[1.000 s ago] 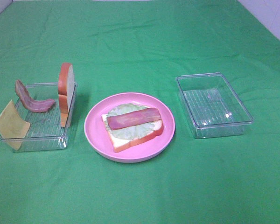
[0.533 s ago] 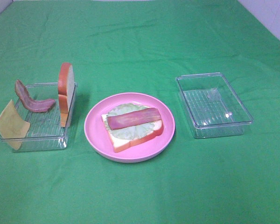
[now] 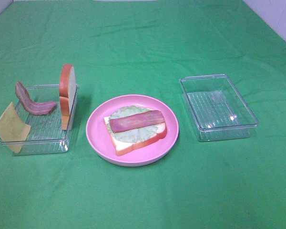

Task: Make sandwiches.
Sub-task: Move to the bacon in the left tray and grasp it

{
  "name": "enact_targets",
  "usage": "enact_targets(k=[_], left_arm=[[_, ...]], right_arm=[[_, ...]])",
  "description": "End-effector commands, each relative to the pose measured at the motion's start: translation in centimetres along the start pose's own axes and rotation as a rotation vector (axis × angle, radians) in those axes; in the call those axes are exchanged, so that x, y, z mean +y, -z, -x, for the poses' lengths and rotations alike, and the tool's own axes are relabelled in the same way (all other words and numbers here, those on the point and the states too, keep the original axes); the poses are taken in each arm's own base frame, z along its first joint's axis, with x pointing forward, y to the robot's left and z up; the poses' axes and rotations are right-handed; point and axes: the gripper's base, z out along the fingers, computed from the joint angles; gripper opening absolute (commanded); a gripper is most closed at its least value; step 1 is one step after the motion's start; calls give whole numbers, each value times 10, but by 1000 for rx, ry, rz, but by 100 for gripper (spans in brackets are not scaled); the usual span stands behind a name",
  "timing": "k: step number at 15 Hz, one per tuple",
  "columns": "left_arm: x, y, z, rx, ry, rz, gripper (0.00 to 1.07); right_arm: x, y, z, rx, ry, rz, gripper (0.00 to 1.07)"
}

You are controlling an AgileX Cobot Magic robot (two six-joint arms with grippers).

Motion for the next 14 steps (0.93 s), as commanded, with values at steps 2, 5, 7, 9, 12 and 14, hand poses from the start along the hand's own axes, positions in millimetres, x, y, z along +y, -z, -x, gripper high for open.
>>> enact_targets(k=[2, 5, 7, 9, 12, 14], left_arm=[[0, 0, 0, -7, 0, 1, 101], [0, 0, 0, -7, -2, -4, 101], [0, -1, 1, -1, -2, -4, 101], [0, -4, 13, 6, 5, -3, 101], [-1, -8, 45, -94, 35, -25, 101], [0, -25, 64, -112, 83, -21, 101]], right_arm=[[0, 3, -3, -38, 0, 0, 96], [0, 3, -3, -38, 0, 0, 96], [0, 3, -3, -38, 0, 0, 96], [0, 3, -3, -38, 0, 0, 96], [0, 3, -3, -38, 0, 0, 96], [0, 3, -3, -38, 0, 0, 96]])
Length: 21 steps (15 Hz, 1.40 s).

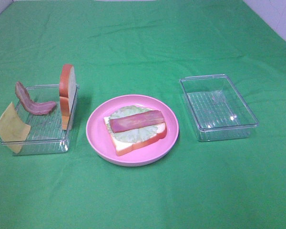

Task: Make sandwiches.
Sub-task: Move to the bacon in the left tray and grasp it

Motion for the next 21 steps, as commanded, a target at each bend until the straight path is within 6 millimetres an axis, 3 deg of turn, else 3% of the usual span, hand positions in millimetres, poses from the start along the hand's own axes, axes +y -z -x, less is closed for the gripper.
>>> enact_targets(k=[1, 5, 6, 10, 11, 12, 17, 20, 21], left_arm=[[-2, -39, 23, 48, 35, 6, 101], [-5, -98, 60, 228, 19, 22, 101], [-5, -105, 64, 246, 12, 22, 101], [-7, -170, 86, 464, -23, 46, 101], [-7, -197, 87, 529, -24, 51, 101], [-7, -204, 87, 543, -25, 51, 101], [-12, -296, 82, 717, 14, 40, 101], [-15, -338, 74, 768, 57, 21, 101], [-16, -343, 72, 773, 66, 17, 101]], right_arm=[[0, 3, -3, -38, 0, 0, 96], [0, 3, -3, -38, 0, 0, 96], [0, 3, -3, -38, 0, 0, 96], [0, 3, -3, -38, 0, 0, 96], [0, 3, -3, -38, 0, 0, 96], [0, 3, -3, -38, 0, 0, 96], [0, 3, -3, -38, 0, 0, 96], [0, 3, -3, -38, 0, 0, 96], [0, 3, -3, -38, 0, 0, 96]])
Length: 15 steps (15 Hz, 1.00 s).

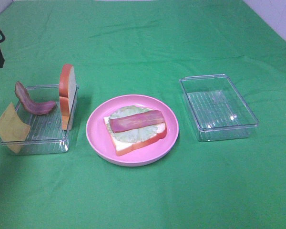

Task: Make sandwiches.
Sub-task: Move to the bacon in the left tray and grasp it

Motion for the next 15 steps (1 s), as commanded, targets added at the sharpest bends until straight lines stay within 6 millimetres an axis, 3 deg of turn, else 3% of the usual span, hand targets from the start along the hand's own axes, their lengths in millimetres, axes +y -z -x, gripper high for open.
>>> enact_targets(k=[1, 8, 15], left_arm=[[-6, -23, 12, 33, 15, -36, 101], [-8, -90, 16, 105, 26, -49, 101], [-8, -120, 15, 101, 46, -56, 100]], right_arm=[[0, 3, -3, -38, 0, 0, 96], [0, 3, -3, -38, -1, 0, 96], [0, 3, -3, -38, -1, 0, 96]])
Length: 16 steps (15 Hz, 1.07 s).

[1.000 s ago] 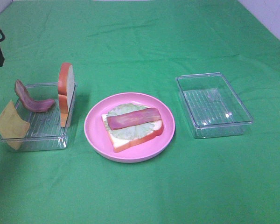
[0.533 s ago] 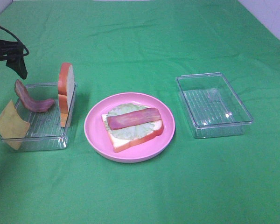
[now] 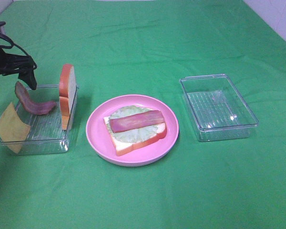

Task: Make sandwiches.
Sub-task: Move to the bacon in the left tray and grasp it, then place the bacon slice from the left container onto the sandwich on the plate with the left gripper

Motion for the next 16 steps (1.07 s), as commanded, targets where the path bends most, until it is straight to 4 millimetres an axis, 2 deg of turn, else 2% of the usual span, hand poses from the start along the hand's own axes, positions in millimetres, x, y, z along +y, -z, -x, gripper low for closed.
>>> enact_targets(k=[1, 2, 4, 5, 8, 11, 13, 16], left_arm=[[-2, -6, 0, 7, 3, -9, 100], [-3, -6, 0, 6, 4, -11, 100], [-3, -6, 1, -4, 13, -19, 90], [-3, -6, 2, -12, 14, -19, 80], [-3, -6, 2, -21, 15, -21, 37], [-5, -6, 2, -20, 41, -41, 11], [-6, -6, 3, -24, 59, -55, 2], [-8, -6, 4, -34, 73, -67, 0]], right_arm=[[0, 3, -3, -38, -1, 0, 96], [0, 3, -3, -38, -1, 0, 96], [0, 3, -3, -38, -1, 0, 96], [0, 3, -3, -38, -1, 0, 96], [0, 3, -3, -38, -1, 0, 96], [0, 3, -3, -38, -1, 0, 96], [0, 3, -3, -38, -1, 0, 96], [0, 3, -3, -38, -1, 0, 96]])
